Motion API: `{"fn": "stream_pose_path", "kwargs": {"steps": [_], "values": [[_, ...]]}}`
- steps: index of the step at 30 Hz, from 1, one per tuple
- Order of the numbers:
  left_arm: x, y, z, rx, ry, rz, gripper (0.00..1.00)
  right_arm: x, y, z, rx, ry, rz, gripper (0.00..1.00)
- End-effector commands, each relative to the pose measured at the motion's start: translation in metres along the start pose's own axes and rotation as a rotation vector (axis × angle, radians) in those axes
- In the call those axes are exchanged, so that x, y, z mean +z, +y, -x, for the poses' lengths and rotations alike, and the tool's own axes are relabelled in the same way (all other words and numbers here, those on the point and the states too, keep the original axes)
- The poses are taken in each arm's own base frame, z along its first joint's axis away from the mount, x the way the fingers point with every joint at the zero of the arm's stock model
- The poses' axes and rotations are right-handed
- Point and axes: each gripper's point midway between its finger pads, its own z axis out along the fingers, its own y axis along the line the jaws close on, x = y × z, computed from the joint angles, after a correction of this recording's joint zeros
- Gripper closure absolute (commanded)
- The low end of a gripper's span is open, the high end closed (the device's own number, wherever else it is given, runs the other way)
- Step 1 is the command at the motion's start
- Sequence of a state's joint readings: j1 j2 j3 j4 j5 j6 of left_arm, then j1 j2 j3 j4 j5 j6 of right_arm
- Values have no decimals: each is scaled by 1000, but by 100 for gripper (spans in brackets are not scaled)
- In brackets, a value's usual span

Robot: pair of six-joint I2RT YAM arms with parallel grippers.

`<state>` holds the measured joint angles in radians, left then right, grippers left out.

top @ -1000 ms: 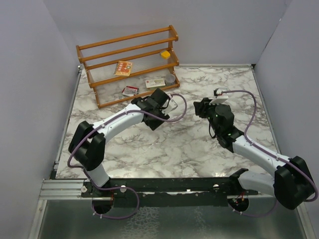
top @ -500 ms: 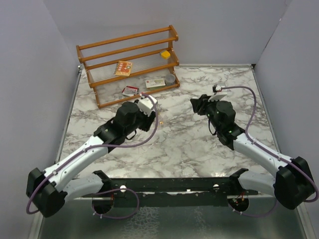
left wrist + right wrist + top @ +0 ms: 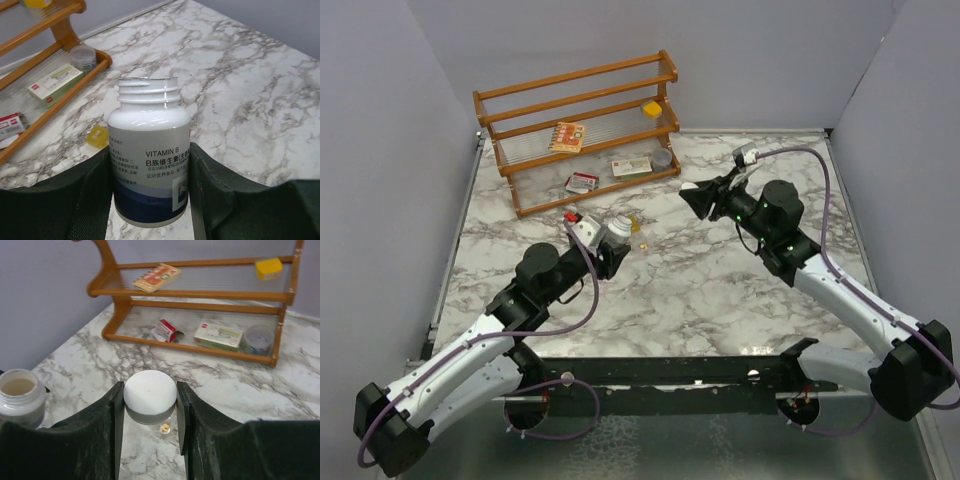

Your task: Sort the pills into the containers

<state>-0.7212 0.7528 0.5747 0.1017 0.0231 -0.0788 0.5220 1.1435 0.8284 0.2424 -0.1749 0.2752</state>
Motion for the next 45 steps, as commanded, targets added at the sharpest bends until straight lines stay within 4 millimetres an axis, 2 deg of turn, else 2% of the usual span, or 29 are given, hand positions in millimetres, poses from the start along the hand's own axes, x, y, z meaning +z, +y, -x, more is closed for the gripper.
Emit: {"fn": "stream_pose_path", "kwargs": {"steps": [1,6,9,14,22,29,36,45], "values": [[-18,-37,40,-8,-231,-205,100,-8,53,20,-35,40,276,99],[-36,-55,44,-12,-310,-310,100,-30,98,27,-26,54,534,99],[-44,-61,47,-10,-344,-349,100,-46,117,29,-16,35,663,99],[-51,-76,51,-35,-412,-440,100,-62,134,27,-22,38,790,99],[-53,-88,50,-61,-463,-521,100,-80,151,41,-32,1,900,99],[-54,-92,55,-106,-520,-555,100,-81,165,51,-37,-76,929,99],[-59,-101,67,-162,-591,-629,100,-62,197,48,-83,-86,945,99],[-58,-102,72,-164,-596,-639,100,-54,202,45,-100,-93,935,99]]}}
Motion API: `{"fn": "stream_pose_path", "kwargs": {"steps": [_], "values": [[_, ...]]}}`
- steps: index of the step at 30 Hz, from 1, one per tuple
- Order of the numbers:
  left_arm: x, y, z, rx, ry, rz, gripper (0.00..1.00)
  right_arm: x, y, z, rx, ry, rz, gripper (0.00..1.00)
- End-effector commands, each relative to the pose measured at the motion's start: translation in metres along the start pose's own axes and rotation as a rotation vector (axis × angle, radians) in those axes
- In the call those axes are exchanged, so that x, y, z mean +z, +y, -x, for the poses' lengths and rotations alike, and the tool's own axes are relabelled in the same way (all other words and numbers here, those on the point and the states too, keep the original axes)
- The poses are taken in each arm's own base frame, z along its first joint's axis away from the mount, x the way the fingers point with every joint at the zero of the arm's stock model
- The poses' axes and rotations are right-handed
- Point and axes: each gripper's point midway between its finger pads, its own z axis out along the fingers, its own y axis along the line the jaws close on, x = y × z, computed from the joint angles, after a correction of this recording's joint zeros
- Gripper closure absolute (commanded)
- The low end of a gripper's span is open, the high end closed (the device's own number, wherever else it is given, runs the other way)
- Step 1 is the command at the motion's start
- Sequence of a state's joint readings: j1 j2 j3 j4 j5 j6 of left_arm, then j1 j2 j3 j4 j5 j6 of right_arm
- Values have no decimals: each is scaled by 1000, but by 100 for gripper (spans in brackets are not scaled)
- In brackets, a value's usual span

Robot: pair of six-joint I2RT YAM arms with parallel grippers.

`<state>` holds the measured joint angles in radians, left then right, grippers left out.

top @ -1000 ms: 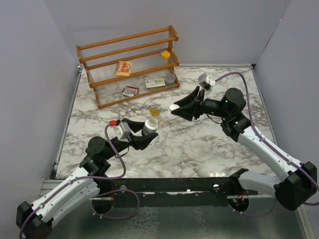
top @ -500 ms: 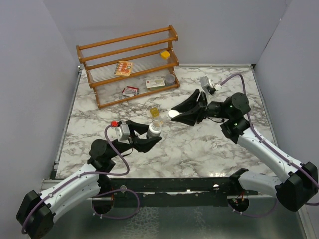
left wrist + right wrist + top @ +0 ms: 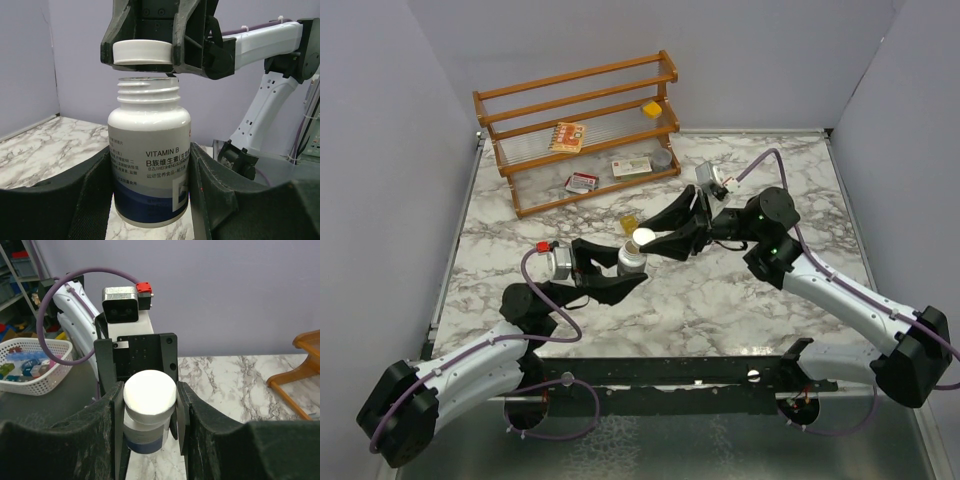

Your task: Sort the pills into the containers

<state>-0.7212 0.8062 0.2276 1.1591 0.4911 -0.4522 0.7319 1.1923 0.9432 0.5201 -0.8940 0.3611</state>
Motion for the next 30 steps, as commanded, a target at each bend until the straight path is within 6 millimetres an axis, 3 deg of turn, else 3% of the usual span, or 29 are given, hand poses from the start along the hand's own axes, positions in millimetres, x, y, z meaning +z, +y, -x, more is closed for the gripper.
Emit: {"fn": "stream_pose_path", "kwargs": {"steps": [1,15,30], "values": [[3,-15,20,25,-60,-71,100,5,-9,5,-38,-15,-39,99],[5,-9,12,19,-34,-53,100,9,2,4,-8,-25,27,99],[8,-7,16,36,-34,-44,100,6,14,-20,46,10,54,99]]}}
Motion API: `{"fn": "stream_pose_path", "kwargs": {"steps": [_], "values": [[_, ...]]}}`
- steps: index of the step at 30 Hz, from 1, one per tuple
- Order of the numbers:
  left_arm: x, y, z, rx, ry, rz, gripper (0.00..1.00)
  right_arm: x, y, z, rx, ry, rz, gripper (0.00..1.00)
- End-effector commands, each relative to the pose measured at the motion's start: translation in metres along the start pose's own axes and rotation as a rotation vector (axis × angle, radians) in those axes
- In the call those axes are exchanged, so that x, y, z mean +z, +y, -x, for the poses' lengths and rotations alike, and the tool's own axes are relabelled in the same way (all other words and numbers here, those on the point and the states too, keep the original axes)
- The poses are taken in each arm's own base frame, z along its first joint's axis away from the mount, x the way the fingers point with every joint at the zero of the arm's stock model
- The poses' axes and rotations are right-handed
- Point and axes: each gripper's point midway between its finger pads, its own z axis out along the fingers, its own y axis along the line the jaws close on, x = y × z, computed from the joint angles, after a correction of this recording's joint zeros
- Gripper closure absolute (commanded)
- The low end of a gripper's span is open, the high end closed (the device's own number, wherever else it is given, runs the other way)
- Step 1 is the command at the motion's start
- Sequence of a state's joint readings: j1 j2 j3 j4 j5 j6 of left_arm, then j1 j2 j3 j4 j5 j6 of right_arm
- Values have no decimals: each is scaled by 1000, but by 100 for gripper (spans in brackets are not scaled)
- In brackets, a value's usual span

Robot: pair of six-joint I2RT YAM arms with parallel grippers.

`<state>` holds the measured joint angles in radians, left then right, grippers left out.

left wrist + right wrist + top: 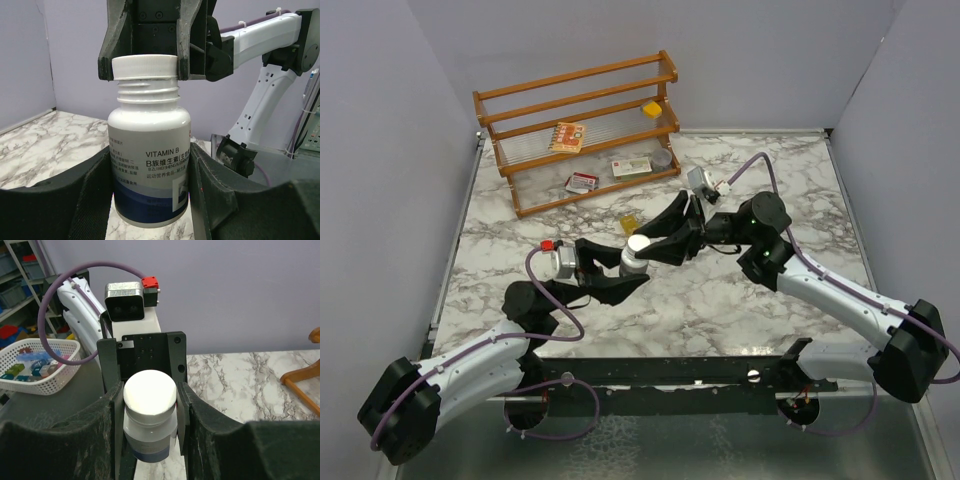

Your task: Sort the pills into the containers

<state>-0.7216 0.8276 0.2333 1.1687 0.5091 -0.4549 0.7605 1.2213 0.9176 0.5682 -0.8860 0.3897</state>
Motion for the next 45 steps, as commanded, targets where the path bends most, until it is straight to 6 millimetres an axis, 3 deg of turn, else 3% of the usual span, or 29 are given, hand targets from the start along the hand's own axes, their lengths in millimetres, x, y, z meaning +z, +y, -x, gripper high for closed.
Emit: {"fn": "stream_pose_path", "kwargs": {"steps": [1,20,45], "values": [[6,-6,20,44,-48,-30,100,-1,11,-8,10,9,35,99],[6,-8,40,107,-91,-18,100,-5,16,-9,0,13,30,99],[17,-15,45,186,-53,-83,100,0,16,-19,35,69,59,99]]}}
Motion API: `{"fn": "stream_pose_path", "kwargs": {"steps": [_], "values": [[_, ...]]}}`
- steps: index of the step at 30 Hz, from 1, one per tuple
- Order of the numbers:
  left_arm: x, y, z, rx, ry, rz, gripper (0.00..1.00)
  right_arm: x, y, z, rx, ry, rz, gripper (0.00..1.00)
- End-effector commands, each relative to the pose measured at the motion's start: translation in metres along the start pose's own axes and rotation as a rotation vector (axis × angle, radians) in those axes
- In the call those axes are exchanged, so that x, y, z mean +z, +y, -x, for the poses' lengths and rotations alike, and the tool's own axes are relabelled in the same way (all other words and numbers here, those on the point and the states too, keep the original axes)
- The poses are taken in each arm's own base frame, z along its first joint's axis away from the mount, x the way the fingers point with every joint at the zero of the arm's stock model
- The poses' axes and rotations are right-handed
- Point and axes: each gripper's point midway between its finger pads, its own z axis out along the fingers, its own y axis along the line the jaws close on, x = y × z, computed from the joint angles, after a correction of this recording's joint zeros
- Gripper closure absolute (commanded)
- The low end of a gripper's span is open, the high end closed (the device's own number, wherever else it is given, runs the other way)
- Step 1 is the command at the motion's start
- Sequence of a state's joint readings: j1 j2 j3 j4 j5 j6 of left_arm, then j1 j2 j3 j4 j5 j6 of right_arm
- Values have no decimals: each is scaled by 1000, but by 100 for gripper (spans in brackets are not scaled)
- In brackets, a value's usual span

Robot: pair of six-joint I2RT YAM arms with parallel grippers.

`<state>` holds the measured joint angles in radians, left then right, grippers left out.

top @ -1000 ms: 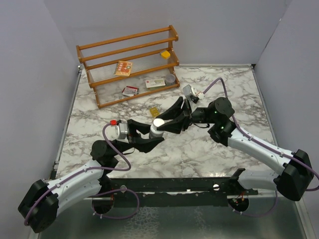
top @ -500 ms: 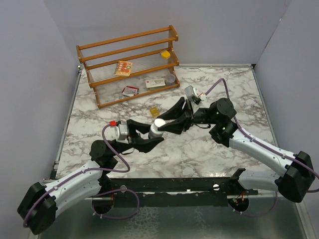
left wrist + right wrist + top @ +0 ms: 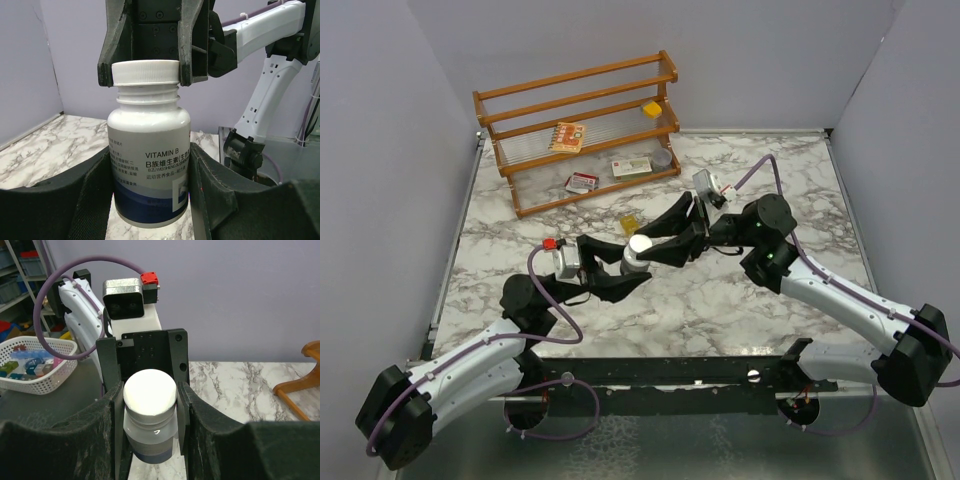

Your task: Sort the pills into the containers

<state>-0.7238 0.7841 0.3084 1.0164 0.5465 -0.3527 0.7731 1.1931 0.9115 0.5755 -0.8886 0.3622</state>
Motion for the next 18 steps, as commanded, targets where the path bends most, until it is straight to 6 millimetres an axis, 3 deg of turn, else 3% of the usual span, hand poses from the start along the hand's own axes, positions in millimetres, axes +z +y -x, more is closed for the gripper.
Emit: {"fn": "stream_pose_path", "kwargs": {"steps": [1,18], "values": [[7,-8,39,109,-95,-44,100,0,7,-26,81,82,37,99],[-2,-14,50,176,-105,-33,100,0,4,-21,61,69,12,99]]}}
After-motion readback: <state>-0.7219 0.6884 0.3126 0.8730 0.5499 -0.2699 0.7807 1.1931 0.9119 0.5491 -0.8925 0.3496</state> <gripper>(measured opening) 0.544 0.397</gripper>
